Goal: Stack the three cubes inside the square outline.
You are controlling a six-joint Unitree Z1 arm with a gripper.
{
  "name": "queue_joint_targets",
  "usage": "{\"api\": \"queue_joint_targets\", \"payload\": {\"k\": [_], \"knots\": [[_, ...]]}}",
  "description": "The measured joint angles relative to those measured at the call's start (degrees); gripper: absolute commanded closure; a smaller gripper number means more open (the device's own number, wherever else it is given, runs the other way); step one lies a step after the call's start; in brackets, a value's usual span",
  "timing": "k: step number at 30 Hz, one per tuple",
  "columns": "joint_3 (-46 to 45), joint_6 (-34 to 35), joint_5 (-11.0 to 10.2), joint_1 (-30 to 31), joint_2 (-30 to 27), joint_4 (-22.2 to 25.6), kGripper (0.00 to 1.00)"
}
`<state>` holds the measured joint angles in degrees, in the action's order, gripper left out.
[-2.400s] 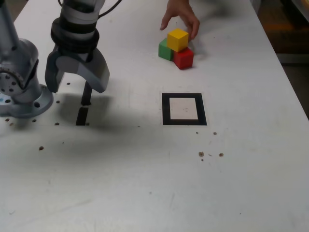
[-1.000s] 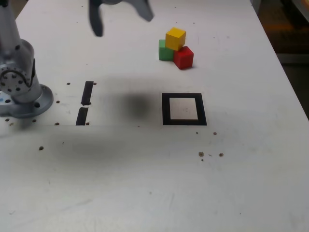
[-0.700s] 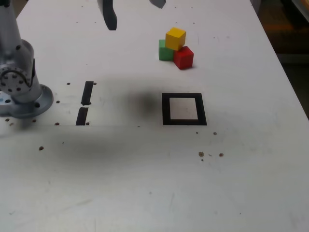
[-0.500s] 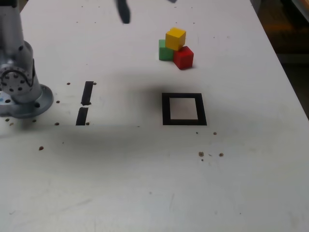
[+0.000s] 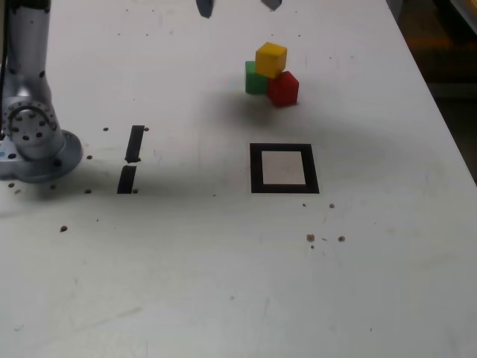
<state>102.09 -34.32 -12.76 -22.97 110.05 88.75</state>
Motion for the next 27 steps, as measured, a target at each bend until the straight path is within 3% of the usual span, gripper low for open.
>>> {"api": "queue_joint_targets", "payload": {"k": [5,11,16,27], "knots": [[-3.2,-9.3,1.1,-0.1,2.0,-5.9,0.01],[-7.4,-11.0,1.1,-0.1,4.4,-13.3,0.02],[-8.2,-12.4,0.5,-0.1,6.1,-15.3,0.05],[-8.5,-14.1,0.5,-0.1,7.6,-18.1,0.36]]}}
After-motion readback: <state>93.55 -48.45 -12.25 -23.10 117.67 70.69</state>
